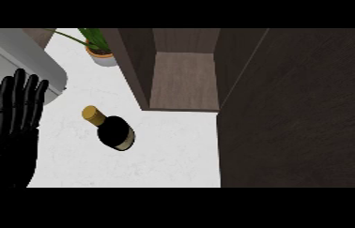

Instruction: Pick up the wine, place it into the cabinet and close the cabinet

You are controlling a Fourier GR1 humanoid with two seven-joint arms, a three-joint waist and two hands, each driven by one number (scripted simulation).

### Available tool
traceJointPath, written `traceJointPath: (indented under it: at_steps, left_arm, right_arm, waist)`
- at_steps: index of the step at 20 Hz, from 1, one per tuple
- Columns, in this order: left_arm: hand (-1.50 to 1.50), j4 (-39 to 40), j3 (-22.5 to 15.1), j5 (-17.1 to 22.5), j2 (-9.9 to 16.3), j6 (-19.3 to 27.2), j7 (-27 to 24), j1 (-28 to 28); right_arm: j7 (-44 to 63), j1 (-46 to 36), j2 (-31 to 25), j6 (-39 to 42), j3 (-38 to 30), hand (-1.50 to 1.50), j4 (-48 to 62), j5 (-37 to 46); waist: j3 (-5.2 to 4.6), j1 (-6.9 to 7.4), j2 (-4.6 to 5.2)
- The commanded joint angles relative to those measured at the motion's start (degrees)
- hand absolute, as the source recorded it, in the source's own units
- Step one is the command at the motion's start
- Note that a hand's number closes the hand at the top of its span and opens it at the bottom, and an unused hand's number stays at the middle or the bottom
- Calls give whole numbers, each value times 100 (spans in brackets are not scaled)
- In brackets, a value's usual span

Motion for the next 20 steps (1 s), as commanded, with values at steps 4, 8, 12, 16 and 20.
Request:
traceJointPath:
  at_steps: [4, 8, 12, 16, 20]
  left_arm:
    - [-150, 313, 212, -1471, -398, 1420, 273, -590]
    - [-150, 581, 142, -225, -520, 2647, 1096, -978]
    - [-150, 1231, -583, -663, -526, 3884, 1062, -1624]
    - [-150, 1495, -695, -988, -528, 4354, 1630, -2463]
    - [-150, 1419, -1073, -939, -529, 4692, 1725, -2243]
  right_arm:
    - [-22, 495, -97, 217, 22, -150, -560, -128]
    - [565, 786, -163, 947, 811, -150, -345, -713]
    - [1233, 829, -452, 1094, 663, -150, -831, -1137]
    - [1040, 1474, -541, 1350, 323, -150, -1219, -1500]
    - [1465, 1118, -579, 1288, 52, -150, -1400, -1702]
  waist:
    - [192, -194, 70]
    - [176, -241, 95]
    - [183, -228, 87]
    - [187, -162, 73]
    - [185, -100, 71]
